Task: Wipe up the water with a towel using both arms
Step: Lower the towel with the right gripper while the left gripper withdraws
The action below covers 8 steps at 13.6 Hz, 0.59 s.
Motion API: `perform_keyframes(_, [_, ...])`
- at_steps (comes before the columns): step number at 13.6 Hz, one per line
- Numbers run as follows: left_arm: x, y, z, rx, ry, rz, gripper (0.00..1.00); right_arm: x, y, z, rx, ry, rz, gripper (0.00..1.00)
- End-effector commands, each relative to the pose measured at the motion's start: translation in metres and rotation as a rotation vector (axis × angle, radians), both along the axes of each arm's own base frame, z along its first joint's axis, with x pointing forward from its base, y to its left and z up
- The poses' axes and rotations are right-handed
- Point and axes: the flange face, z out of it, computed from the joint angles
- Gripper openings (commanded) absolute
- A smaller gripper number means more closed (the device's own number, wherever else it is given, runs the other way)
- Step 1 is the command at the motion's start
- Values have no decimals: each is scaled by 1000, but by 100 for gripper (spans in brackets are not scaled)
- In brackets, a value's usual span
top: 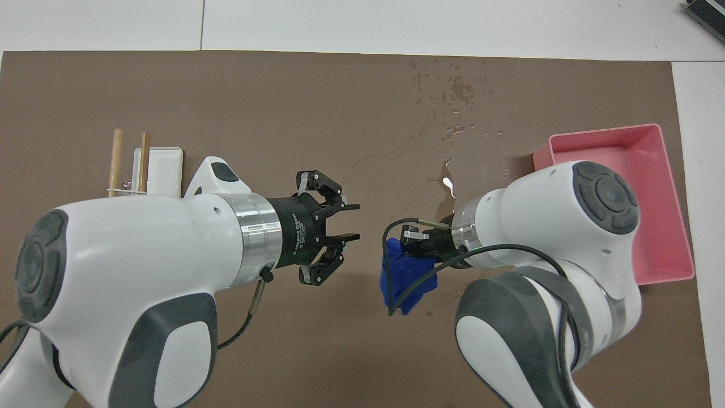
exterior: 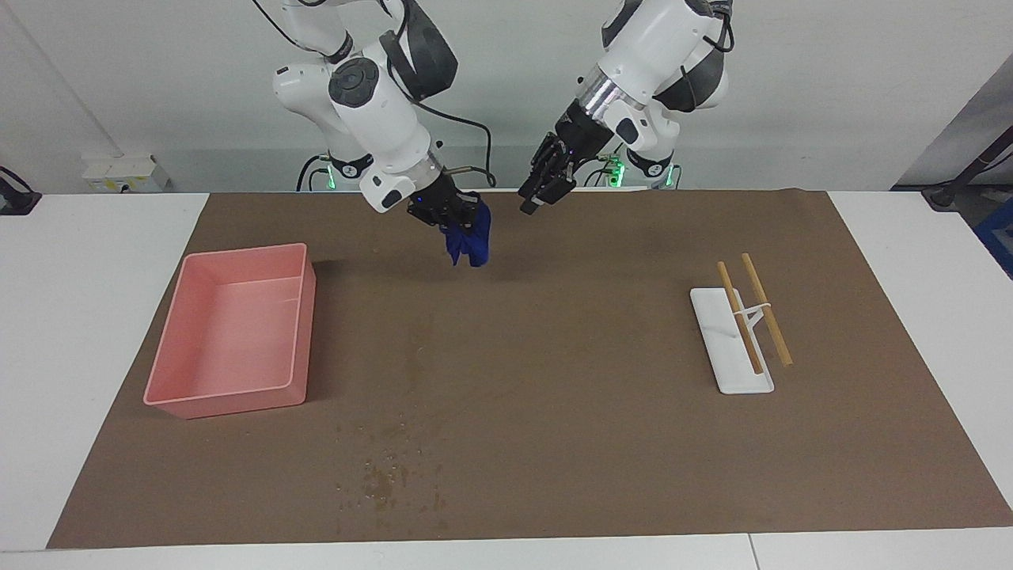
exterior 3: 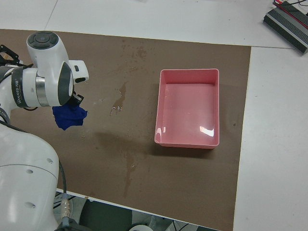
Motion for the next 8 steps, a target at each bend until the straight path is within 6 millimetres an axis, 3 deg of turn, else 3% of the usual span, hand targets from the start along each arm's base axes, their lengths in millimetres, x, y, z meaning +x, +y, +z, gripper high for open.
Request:
perform_keyframes(1, [15,34,-2,133,-74,-57,100,6,-12,-24,-79,-46,211,0])
perform_keyframes(5, [61,132,-6,261,-234,-250,100,34,-16,-96,-155,-176,409,0])
perform_keyframes(7, [74,181,-8,371,-328,-474,100,55,-31,-130,-145,-228,467,0])
perform_keyframes(8, [78,194,-7,466,-368,-613,100,64,-39,-140,-144,-260,490,0])
